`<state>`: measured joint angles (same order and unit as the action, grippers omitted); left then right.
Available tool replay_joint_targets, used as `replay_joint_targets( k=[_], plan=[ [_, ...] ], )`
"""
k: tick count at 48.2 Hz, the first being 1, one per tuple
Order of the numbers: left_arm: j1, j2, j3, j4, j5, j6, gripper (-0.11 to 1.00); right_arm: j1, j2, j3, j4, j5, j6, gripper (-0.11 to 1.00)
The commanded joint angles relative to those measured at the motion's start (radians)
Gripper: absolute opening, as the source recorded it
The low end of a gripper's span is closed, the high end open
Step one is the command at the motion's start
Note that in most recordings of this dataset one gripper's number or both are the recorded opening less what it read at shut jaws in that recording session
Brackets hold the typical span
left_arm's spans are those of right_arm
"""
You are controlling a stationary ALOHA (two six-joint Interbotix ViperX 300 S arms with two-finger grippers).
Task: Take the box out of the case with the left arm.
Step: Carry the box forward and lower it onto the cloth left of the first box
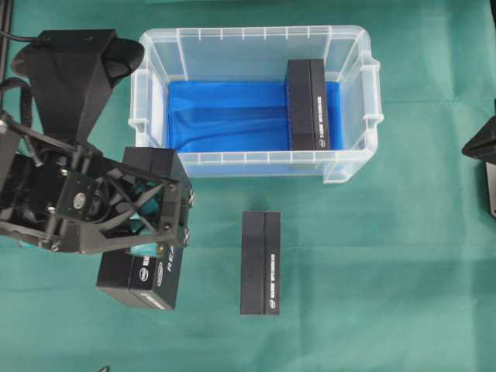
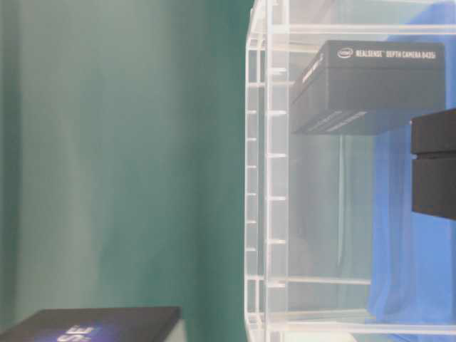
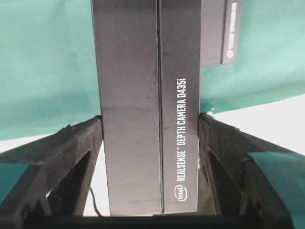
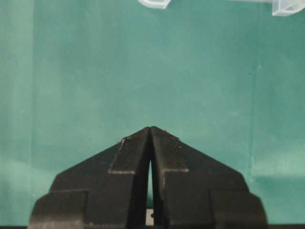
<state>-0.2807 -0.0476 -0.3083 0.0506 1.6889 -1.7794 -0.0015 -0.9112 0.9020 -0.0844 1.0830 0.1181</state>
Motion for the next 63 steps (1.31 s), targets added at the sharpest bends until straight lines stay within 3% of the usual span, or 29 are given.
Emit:
replay_joint_targets(
  k=[1,13,26,31,35,63],
  plan=[
    [-0.009,-0.017,0.021,0.003,-0.018,-0.002,0.62,-0.002,0.008,-0.031,0.003,-0.003,0.003,0.02],
    [-0.025,-0.012,0.207,0.015,-0.207,-0.031,0.62,-0.002,0.008,-0.031,0.003,-0.002,0.003,0.02],
    [-0.057,0.005,0.433,0.017,-0.396,-0.124,0.62,0.0,0.008,-0.031,0.003,-0.002,0.003,0.02],
    [-0.075,0.008,0.495,0.021,-0.425,-0.173,0.47,-0.002,0.006,-0.031,0.003,-0.002,0.003,0.02],
    [-0.089,0.014,0.535,0.026,-0.451,-0.207,0.47,0.0,0.006,-0.032,0.002,-0.002,0.003,0.02],
    [-0.097,0.028,0.571,0.026,-0.503,-0.212,0.38,-0.002,0.008,-0.032,0.002,-0.002,0.005,0.02]
  ],
)
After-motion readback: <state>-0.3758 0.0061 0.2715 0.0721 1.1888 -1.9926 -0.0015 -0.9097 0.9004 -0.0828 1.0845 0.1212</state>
